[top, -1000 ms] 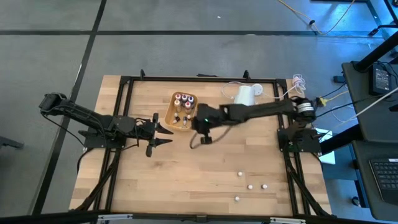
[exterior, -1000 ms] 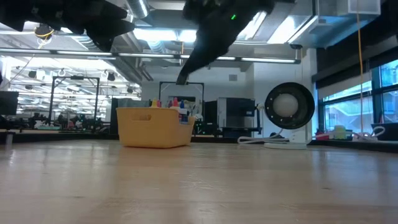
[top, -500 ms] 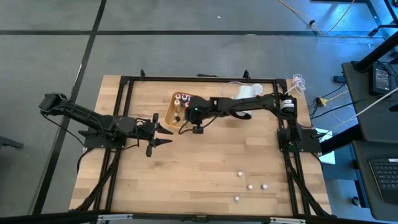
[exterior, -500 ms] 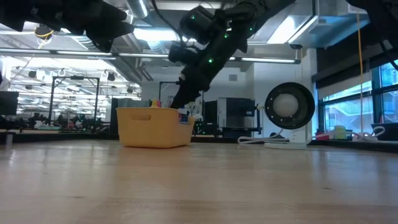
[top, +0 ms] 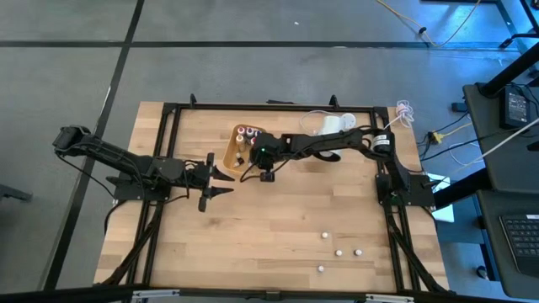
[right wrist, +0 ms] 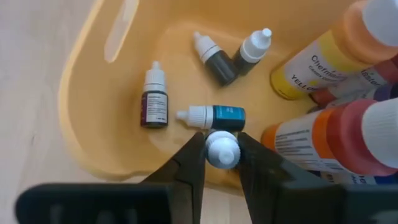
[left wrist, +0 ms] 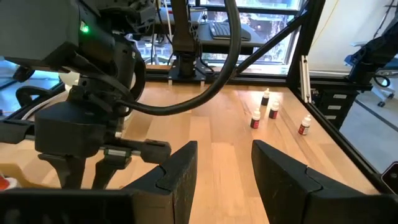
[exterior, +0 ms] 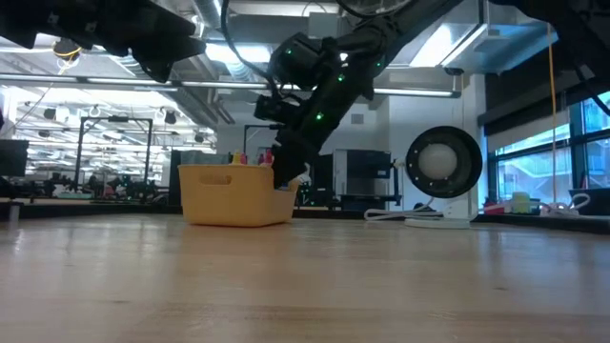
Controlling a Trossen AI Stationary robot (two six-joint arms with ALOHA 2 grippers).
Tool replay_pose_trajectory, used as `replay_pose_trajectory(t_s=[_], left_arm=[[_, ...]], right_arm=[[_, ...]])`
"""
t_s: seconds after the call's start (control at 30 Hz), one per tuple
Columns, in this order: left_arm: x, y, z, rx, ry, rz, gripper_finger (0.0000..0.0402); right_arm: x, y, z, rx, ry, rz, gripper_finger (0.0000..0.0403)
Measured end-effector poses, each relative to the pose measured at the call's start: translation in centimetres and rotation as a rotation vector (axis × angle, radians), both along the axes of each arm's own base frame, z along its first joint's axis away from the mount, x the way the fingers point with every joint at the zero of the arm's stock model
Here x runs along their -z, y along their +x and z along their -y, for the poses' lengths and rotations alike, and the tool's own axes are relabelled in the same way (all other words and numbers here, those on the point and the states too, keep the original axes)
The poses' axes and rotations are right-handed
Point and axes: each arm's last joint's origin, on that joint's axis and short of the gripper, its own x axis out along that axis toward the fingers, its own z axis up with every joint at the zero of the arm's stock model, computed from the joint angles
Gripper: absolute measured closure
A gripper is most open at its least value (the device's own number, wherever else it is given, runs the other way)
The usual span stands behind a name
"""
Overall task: Pick & Place food coloring
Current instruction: Put the small green food coloring bottle into the yellow bin, then put the top small pink food coloring bottle into the yellow bin
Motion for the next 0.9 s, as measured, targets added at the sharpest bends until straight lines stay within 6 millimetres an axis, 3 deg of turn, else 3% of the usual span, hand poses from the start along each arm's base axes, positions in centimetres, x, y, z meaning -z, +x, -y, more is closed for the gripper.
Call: replay_pose_trajectory(t_s=[0.47,0.6,0.73,0.9], left_arm=[[0.0,0.0,0.0,0.0,0.0,0.0,0.0254],[0.0,0.0,0.0,0.0,0.0,0.0,0.0254],[0.0,0.0,0.0,0.0,0.0,0.0,0.0254],[0.0,0.0,0.0,-0.001,0.0,0.0,0.0254]], right_arm=[[-0.1,-0.1,0.1,0.014,-0.013,-0.004,0.0246],[-2.6,-0.7,-0.2,0.05,-0.03,0.036,0.0236],[-6.7,-2.3,-2.5,-0.005,-0.011,0.046,0.0236],[-9.9,-5.6,-8.0,-0.175,0.05,-0.072,0.0239]])
